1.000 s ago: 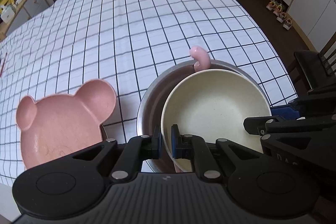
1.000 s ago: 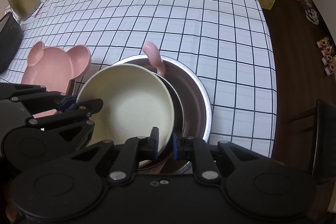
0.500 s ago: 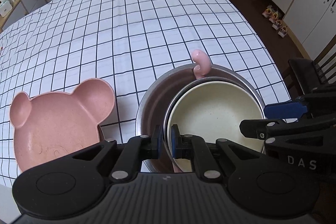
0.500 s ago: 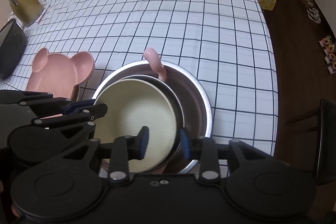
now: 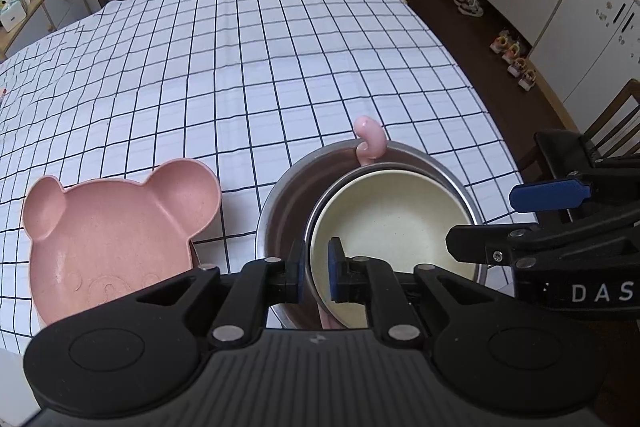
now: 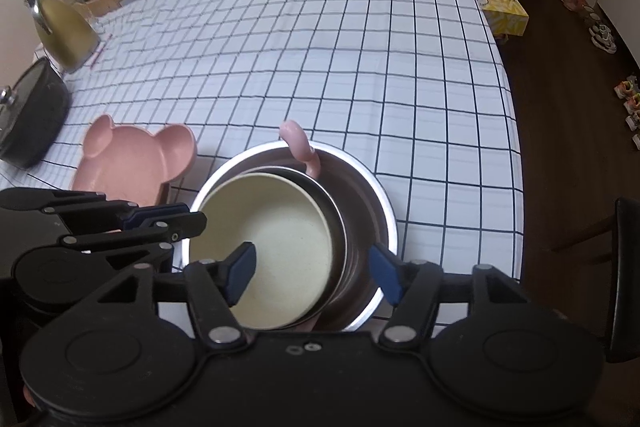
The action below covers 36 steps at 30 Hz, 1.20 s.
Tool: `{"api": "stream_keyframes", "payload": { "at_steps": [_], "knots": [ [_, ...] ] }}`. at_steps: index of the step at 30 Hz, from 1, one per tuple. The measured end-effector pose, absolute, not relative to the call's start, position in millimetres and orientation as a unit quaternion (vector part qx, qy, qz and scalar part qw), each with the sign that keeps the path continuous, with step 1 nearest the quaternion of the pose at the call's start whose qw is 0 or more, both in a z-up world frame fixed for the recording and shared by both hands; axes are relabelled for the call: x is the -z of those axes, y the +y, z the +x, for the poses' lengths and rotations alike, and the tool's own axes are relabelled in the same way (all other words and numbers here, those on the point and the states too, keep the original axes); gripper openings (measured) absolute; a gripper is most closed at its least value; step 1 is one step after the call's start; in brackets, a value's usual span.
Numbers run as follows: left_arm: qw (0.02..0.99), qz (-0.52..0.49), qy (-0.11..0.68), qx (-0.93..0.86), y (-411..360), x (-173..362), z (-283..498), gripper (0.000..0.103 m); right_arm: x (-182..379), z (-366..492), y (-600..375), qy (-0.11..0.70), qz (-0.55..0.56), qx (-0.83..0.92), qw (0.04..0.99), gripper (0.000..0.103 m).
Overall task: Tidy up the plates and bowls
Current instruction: 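Move both grippers to the steel bowl rim and close them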
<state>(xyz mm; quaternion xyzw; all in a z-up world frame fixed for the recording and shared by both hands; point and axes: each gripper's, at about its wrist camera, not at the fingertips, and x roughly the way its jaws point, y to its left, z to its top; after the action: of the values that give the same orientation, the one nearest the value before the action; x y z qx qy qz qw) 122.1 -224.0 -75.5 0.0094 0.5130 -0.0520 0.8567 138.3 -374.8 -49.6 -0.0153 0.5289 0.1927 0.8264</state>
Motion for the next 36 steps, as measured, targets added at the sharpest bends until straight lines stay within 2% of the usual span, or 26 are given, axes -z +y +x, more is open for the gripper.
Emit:
{"api": "stream_keyframes", "payload": {
  "at_steps": [8,12,16,18,21,22,26,30,36],
  "knots": [
    [0.874,-0.002,0.483,0.047,-219.4,55.9,110.4,0.028,32.4,127.3,-377.1,0.500,-0.025,-0.214,0.839,0.076],
    [0.882,-0.008,0.469,0.044,-216.8,46.8,103.4,0.046,22.8,120.6,-379.1,0.483,-0.033,-0.223,0.846,0.080],
    [0.891,-0.012,0.453,0.042,-215.4,38.9,94.8,0.048,14.1,114.3,-382.1,0.471,-0.039,-0.223,0.853,0.081],
    [0.894,-0.013,0.446,0.041,-214.6,36.0,89.8,0.051,10.2,109.7,-383.8,0.459,-0.045,-0.225,0.859,0.084],
    [0.899,-0.023,0.436,0.038,-211.1,33.5,82.9,0.066,6.2,105.4,-388.2,0.445,-0.046,-0.226,0.865,0.095],
    [0.901,-0.027,0.432,0.037,-209.5,32.7,80.6,0.068,5.3,104.4,-390.1,0.441,-0.043,-0.226,0.868,0.098],
    [0.905,-0.034,0.422,0.041,-206.1,31.2,73.1,0.069,2.0,99.0,-397.7,0.415,-0.041,-0.237,0.878,0.103],
    [0.909,-0.041,0.414,0.034,-200.1,34.0,63.0,0.076,3.8,88.4,-399.9,0.392,-0.069,-0.261,0.880,0.103],
    [0.899,-0.065,0.433,0.020,-186.1,55.1,59.9,0.076,17.7,88.7,-405.7,0.400,-0.074,-0.243,0.881,0.103]
  ]
}}
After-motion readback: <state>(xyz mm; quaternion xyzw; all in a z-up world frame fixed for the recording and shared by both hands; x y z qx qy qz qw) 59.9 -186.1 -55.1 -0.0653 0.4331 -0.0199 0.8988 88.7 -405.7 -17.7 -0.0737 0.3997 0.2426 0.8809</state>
